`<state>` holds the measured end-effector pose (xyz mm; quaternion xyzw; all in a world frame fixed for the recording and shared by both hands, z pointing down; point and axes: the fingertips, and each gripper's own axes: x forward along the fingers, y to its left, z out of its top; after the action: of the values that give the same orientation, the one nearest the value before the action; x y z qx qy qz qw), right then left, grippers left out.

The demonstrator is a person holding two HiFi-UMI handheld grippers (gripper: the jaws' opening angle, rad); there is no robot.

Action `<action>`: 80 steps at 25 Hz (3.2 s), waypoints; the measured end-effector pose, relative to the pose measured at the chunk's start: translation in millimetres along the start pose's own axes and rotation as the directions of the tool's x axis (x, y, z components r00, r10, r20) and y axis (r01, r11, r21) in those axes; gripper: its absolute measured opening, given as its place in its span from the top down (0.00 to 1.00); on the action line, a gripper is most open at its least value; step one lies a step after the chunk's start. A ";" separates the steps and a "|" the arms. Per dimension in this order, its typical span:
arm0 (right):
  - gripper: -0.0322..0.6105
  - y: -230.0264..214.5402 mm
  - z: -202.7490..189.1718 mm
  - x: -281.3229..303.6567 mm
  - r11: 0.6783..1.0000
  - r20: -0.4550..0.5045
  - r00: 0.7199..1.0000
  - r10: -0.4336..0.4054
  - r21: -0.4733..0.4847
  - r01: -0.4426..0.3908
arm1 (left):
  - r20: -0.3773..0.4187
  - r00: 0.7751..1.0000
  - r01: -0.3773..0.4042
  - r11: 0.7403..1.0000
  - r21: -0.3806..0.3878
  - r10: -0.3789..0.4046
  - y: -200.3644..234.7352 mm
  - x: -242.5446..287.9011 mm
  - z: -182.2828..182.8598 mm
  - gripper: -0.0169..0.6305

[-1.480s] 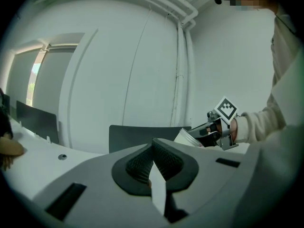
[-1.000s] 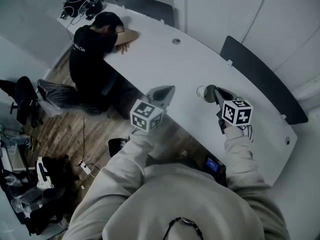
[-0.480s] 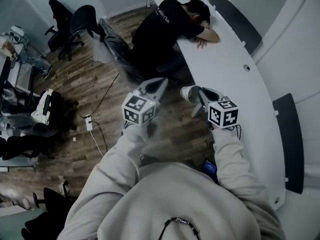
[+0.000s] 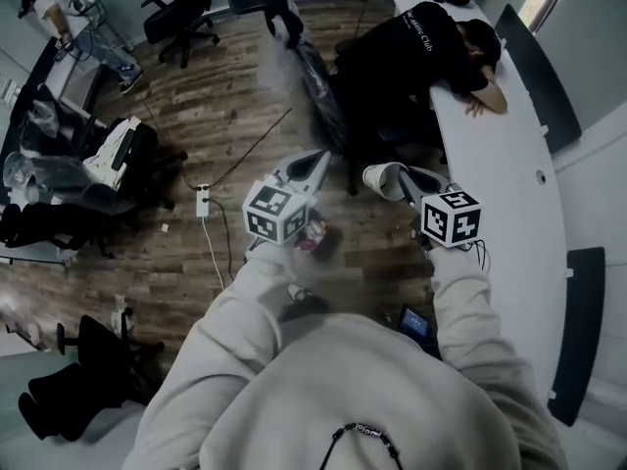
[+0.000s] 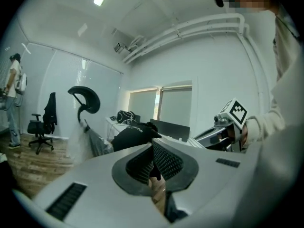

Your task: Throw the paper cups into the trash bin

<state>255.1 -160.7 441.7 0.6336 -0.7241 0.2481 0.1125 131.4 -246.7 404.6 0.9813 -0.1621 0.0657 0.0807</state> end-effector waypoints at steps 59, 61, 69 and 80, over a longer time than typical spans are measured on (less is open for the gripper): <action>0.89 128.3 -428.4 465.3 0.841 -0.660 0.692 0.293 -0.167 -0.516 | -0.357 0.915 -0.334 0.852 -0.404 0.190 265.8 -133.6 -487.2 0.99; 0.89 124.4 -462.2 476.0 0.800 -0.707 0.663 0.246 -0.239 -0.551 | -0.338 0.925 -0.320 0.837 -0.444 0.174 269.3 -125.2 -516.5 0.99; 0.89 113.7 -554.8 512.4 0.740 -0.774 0.599 0.204 -0.279 -0.612 | -0.326 0.937 -0.278 0.837 -0.471 0.128 266.0 -105.9 -589.4 0.99; 0.71 114.7 -582.8 512.5 0.772 -0.802 0.553 0.224 -0.201 -0.603 | -0.321 0.935 -0.293 0.838 -0.459 0.151 274.3 -123.2 -590.3 0.99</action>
<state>-32.9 -301.4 1157.7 0.2355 -0.7819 0.3254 0.4768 -135.1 -359.0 1000.6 0.8822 -0.2747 0.1643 0.3452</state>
